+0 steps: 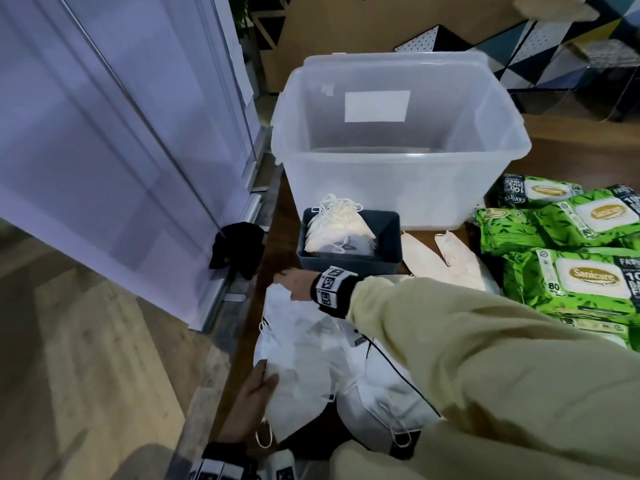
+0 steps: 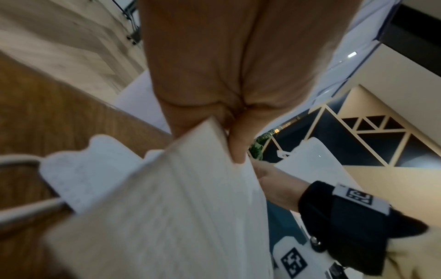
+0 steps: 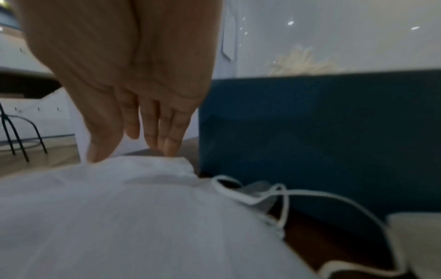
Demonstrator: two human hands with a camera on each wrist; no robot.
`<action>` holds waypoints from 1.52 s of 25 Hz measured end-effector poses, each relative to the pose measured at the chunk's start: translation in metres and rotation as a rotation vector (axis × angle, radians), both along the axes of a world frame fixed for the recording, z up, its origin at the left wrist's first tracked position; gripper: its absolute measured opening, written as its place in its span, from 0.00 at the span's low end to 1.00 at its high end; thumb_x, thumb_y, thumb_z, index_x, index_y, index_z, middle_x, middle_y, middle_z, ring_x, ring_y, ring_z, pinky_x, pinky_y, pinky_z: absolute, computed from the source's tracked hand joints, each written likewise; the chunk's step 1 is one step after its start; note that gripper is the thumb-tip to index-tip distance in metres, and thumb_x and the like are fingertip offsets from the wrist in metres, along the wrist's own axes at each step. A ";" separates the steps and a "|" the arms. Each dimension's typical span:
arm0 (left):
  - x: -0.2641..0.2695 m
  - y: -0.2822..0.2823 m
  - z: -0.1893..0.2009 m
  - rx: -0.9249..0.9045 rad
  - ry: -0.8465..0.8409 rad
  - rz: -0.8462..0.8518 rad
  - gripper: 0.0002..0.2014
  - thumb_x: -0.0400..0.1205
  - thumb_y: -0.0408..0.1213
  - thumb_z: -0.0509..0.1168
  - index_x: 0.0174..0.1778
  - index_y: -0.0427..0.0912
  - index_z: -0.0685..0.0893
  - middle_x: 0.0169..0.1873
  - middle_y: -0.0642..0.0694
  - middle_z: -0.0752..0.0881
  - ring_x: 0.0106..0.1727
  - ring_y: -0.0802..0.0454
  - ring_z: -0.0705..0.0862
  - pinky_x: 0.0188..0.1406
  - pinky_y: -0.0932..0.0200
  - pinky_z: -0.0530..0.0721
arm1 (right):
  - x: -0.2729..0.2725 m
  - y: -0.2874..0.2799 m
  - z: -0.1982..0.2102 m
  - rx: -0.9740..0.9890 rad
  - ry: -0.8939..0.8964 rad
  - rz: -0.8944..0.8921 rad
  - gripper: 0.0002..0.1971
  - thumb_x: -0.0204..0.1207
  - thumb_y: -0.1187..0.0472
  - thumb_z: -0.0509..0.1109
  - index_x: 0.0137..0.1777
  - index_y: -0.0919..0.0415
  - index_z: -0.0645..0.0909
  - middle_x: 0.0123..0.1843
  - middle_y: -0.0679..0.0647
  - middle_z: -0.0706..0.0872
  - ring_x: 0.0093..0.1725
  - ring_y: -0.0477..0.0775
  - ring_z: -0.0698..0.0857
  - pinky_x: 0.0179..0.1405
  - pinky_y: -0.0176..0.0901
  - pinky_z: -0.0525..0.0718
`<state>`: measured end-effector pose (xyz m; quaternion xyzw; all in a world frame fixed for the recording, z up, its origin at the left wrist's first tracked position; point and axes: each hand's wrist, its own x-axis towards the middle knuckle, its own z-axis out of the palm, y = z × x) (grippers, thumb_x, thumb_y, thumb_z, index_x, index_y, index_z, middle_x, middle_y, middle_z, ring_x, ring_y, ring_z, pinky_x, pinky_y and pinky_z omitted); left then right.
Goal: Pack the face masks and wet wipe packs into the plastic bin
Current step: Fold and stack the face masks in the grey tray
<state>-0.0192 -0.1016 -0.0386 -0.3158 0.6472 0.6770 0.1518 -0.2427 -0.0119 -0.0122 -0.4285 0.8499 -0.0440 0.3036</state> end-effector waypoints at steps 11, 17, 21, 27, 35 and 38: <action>0.005 -0.031 0.004 0.098 0.140 0.318 0.12 0.86 0.27 0.54 0.59 0.41 0.79 0.57 0.33 0.84 0.52 0.34 0.84 0.48 0.40 0.88 | -0.008 -0.017 -0.019 0.225 0.366 0.181 0.39 0.69 0.53 0.76 0.73 0.70 0.63 0.71 0.65 0.66 0.72 0.65 0.64 0.71 0.54 0.65; -0.006 -0.005 0.020 0.156 0.175 0.409 0.19 0.70 0.42 0.69 0.56 0.43 0.81 0.58 0.33 0.84 0.54 0.32 0.84 0.48 0.41 0.88 | -0.008 -0.011 -0.016 0.196 0.374 0.228 0.25 0.82 0.66 0.58 0.78 0.68 0.58 0.78 0.68 0.62 0.77 0.63 0.58 0.76 0.53 0.57; -0.002 -0.012 0.013 0.075 0.206 0.475 0.10 0.85 0.32 0.56 0.57 0.47 0.80 0.61 0.34 0.82 0.61 0.29 0.81 0.63 0.25 0.75 | -0.010 -0.012 0.004 0.284 0.301 0.300 0.25 0.77 0.59 0.68 0.72 0.66 0.69 0.73 0.63 0.69 0.73 0.64 0.67 0.70 0.51 0.67; 0.005 -0.013 0.019 0.076 0.262 0.470 0.16 0.79 0.40 0.64 0.62 0.44 0.78 0.61 0.32 0.82 0.63 0.28 0.80 0.64 0.25 0.74 | -0.018 0.042 0.057 -0.188 0.010 0.027 0.09 0.73 0.67 0.71 0.52 0.65 0.78 0.51 0.59 0.82 0.53 0.58 0.78 0.45 0.43 0.68; -0.021 0.011 0.048 -0.033 0.333 0.314 0.09 0.81 0.34 0.63 0.52 0.53 0.83 0.55 0.39 0.86 0.61 0.33 0.82 0.63 0.34 0.79 | -0.015 0.149 0.112 -0.494 -0.087 -0.199 0.12 0.73 0.70 0.71 0.55 0.62 0.86 0.54 0.52 0.88 0.53 0.46 0.82 0.55 0.36 0.76; -0.034 0.033 0.062 -0.084 0.360 0.200 0.11 0.83 0.32 0.61 0.51 0.54 0.82 0.52 0.48 0.87 0.58 0.43 0.84 0.66 0.39 0.78 | 0.012 0.158 0.130 -0.591 -0.416 -0.251 0.12 0.71 0.72 0.74 0.53 0.65 0.83 0.48 0.47 0.87 0.45 0.39 0.84 0.45 0.30 0.79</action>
